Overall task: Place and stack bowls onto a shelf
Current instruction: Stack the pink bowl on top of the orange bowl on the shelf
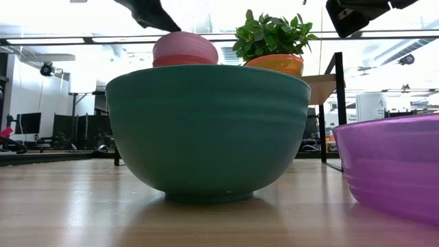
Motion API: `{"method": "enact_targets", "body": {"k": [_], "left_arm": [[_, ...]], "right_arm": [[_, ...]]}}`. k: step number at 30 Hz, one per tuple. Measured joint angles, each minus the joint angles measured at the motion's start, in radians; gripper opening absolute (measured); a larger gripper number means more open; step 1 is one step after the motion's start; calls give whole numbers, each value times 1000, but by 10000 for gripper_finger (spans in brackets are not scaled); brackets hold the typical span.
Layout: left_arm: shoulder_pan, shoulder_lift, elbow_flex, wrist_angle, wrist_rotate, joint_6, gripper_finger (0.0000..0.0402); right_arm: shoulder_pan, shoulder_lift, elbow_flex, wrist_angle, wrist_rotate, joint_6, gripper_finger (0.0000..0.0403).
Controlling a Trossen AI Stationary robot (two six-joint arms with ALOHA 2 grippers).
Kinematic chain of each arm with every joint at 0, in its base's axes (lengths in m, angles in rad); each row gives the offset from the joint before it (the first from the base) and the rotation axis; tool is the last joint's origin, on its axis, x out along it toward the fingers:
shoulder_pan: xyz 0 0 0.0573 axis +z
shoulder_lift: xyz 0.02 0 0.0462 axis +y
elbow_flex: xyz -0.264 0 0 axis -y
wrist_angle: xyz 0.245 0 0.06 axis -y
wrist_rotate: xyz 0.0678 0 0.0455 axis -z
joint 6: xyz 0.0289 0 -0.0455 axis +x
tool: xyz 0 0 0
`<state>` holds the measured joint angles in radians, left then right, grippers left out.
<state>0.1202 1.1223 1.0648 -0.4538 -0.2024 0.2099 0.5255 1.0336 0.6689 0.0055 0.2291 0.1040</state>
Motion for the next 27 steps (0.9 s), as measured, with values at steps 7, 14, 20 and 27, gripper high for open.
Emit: {"method": "enact_targets", "body": {"k": [7,14,20,27], "left_arm": [[0,20,-19,-2,1,-37,0],[-2,44,-10,-4,3,-40,0],[-1,52,18,149,2,-44,0],[-1,187,4,402,2,-70,0]], "right_arm": [[0,0,0,1,7,0,9],[0,0,0,4,7,0,9],[0,0,0,4,8,-3,9],[0,0,0,8,8,1,9]]}}
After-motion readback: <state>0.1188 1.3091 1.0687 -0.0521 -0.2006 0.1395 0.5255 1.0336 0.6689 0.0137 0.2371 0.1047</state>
